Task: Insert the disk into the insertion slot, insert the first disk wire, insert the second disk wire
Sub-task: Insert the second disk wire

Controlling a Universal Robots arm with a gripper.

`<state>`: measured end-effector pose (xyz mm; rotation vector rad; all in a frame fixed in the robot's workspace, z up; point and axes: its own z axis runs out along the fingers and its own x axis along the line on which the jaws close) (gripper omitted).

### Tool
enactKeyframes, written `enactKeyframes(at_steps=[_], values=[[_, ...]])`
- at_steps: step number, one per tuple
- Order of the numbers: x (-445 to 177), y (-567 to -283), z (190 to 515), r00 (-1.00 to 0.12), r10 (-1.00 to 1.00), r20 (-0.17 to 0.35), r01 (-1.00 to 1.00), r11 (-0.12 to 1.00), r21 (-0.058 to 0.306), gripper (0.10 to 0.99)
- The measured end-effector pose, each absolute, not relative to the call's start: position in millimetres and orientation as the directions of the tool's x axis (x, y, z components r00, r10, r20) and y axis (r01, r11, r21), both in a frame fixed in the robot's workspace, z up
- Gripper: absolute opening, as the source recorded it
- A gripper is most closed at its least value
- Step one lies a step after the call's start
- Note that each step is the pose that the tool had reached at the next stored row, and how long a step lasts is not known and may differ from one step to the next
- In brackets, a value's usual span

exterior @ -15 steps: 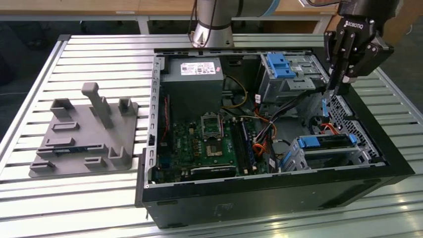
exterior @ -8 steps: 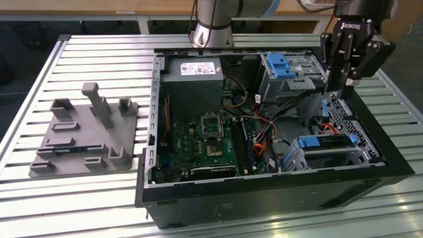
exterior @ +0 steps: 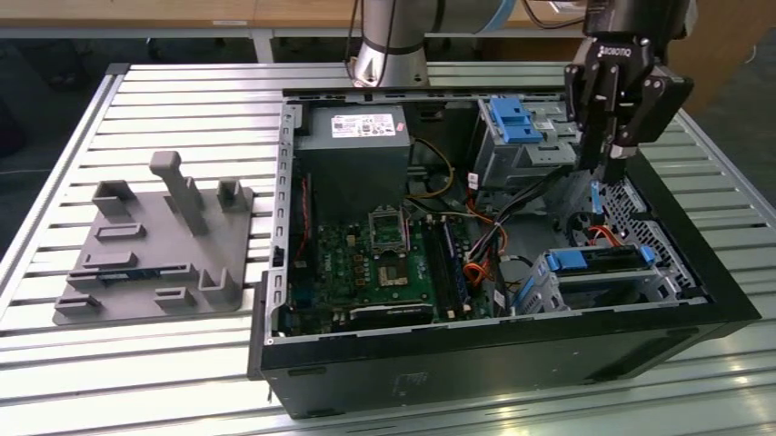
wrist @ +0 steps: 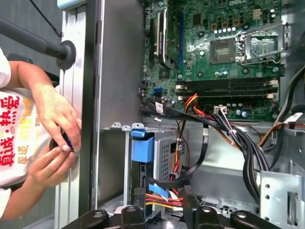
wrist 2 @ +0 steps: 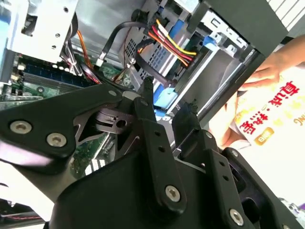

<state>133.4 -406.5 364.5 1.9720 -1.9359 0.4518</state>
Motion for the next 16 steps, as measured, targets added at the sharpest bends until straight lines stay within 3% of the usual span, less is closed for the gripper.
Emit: enactKeyframes(at_steps=[11,13,15,16], values=[[125,-420,352,0.032,-0.893,0.449,-0.999,-0.026,0.019,0.424],[125,-422,350,0.032,-0.894,0.447,-0.999,-0.026,0.019,0.290],[128,-422,349,0.032,-0.894,0.447,-0.999,-0.026,0.019,0.290],[128,-423,348,0.032,-0.894,0.447,-0.999,-0.026,0.019,0.231]])
